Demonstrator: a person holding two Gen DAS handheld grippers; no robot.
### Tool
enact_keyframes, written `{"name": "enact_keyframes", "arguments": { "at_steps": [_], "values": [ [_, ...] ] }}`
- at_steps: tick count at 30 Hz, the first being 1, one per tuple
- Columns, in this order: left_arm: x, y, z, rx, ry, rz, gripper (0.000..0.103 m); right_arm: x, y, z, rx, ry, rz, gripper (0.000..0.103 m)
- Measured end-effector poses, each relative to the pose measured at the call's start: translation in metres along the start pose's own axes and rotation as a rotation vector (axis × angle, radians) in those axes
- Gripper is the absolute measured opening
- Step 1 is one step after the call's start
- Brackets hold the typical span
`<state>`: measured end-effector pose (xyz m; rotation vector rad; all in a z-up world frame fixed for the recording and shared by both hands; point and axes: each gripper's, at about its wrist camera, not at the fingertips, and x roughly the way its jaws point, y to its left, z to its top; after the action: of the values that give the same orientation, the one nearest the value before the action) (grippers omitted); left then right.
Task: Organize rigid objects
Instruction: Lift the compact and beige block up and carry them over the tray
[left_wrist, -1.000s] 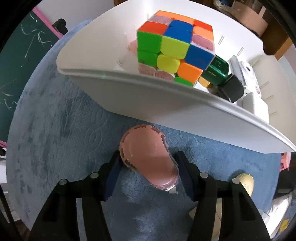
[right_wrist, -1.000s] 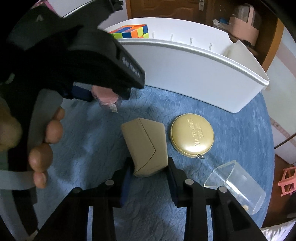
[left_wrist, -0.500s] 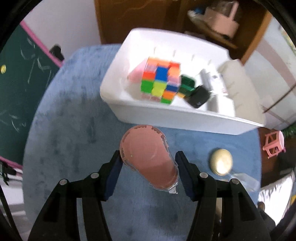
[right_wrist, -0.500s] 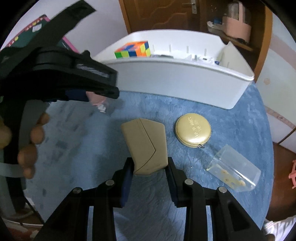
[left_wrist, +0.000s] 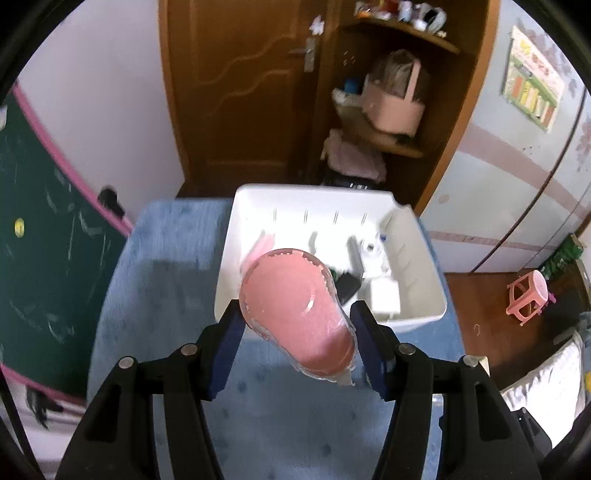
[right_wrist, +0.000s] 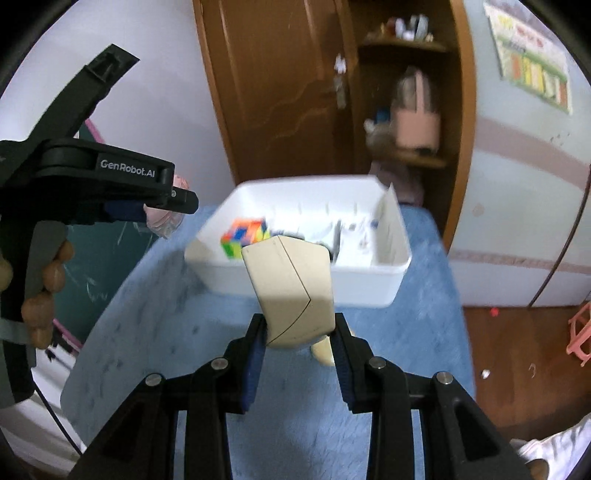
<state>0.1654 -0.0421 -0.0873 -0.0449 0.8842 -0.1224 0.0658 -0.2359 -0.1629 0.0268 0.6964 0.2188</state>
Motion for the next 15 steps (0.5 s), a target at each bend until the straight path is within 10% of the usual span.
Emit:
{"name": "enact_keyframes", "arguments": {
  "at_steps": [15],
  "values": [
    [-0.015, -0.016, 0.107, 0.143, -0.162, -0.003, 0.062, 0.016, 0.001, 0.104, 0.073, -0.089, -0.089, 0.035]
  ]
}}
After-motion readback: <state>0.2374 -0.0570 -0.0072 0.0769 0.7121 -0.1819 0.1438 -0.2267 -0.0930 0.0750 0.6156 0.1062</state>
